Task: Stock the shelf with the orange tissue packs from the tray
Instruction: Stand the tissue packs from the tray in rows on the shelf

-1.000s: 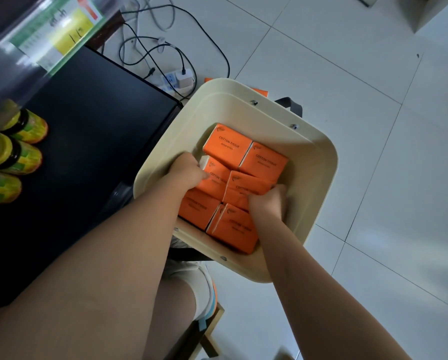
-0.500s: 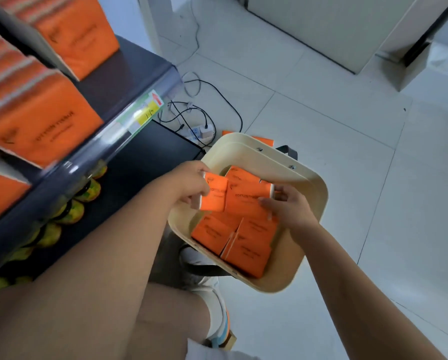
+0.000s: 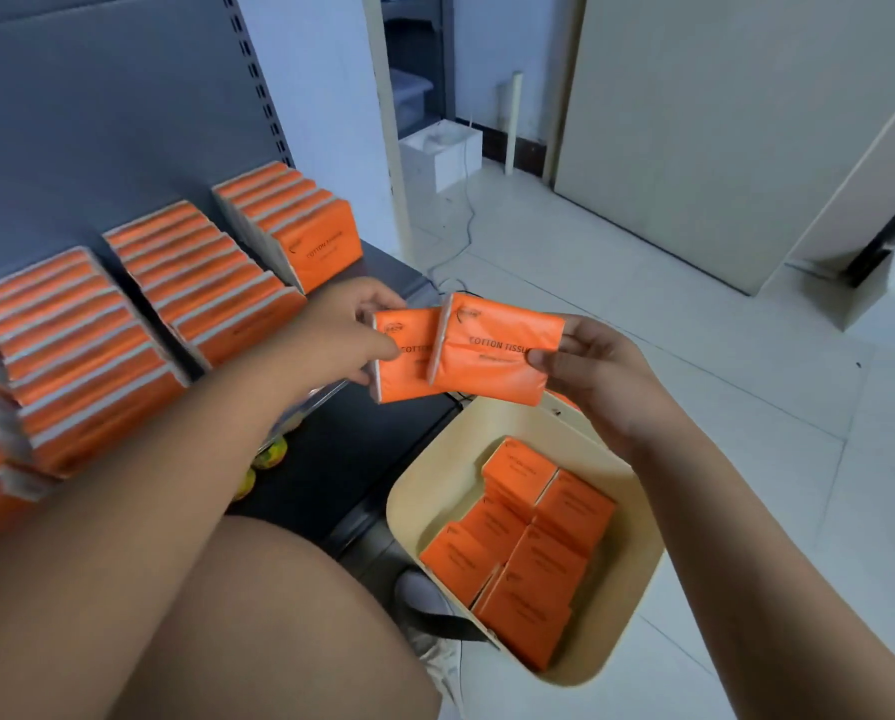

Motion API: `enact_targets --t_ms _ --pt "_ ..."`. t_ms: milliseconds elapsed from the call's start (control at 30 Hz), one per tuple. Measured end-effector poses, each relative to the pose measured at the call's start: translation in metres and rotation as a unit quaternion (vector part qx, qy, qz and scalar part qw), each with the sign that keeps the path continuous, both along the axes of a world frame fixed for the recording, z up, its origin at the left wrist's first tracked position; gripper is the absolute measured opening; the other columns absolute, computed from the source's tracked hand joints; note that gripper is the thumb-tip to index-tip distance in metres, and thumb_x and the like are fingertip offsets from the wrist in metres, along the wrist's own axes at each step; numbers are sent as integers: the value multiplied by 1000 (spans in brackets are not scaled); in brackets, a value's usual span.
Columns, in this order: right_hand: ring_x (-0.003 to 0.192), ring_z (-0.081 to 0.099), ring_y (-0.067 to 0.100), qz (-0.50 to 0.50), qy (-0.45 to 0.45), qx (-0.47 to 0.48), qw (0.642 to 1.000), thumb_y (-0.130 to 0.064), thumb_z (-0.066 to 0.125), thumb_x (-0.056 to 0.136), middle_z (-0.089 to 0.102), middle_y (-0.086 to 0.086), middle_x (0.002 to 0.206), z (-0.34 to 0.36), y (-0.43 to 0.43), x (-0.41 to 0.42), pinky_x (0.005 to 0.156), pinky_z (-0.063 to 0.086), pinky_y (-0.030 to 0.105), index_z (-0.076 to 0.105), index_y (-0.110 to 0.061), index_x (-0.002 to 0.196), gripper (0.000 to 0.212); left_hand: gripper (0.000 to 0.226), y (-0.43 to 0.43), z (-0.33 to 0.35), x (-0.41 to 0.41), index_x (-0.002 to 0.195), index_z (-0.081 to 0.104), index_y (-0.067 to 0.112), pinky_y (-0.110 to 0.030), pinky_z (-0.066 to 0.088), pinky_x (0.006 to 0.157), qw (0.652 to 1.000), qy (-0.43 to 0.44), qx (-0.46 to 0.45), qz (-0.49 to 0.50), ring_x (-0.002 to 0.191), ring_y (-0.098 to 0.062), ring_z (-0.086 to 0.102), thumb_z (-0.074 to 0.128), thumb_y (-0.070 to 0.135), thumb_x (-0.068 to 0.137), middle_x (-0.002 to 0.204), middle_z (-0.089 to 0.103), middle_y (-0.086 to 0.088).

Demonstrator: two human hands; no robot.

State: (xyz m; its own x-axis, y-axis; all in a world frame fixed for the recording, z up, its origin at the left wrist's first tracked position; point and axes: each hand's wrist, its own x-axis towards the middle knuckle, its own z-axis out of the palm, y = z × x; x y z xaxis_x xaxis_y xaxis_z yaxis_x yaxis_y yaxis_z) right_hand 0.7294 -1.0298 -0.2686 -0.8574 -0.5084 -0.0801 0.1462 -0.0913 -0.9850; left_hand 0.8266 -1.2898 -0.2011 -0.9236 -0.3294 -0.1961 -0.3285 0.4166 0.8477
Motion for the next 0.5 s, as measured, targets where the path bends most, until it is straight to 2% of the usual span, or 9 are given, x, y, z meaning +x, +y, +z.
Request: enact_targets --t_ms 200,300,367,433,500 --pt "108 70 40 1 38 -20 999 7 68 85 73 23 112 37 -28 -20 103 51 59 67 -3 120 36 48 -9 25 9 118 68 26 -50 64 76 997 43 -11 61 101 -24 71 74 -5 81 116 67 0" --pt "109 70 40 14 49 -32 998 10 66 86 72 24 114 55 -43 -33 102 53 55 67 -3 119 36 50 -9 24 6 117 69 28 -51 64 78 991 73 -15 112 101 -22 69 74 -4 78 116 68 0" --pt "104 72 37 25 48 -51 997 12 64 86 73 22 108 66 -54 -42 95 57 49 65 -2 117 34 50 -7 20 2 113 70 30 -49 62 83 984 96 -11 148 101 -22 68 74 -4 76 114 68 1" --pt "97 73 32 40 47 -76 995 14 62 86 73 18 102 76 -66 -52 87 60 42 64 -4 113 32 48 -3 14 -4 112 67 29 -38 59 80 979 108 -13 173 101 -21 67 72 -6 79 113 68 1" --pt "96 73 30 43 54 -84 994 14 61 86 73 15 101 82 -81 -64 86 60 41 65 -6 111 32 48 1 6 -12 113 65 30 -27 51 69 974 113 -32 194 98 -18 65 69 -6 81 109 67 3"
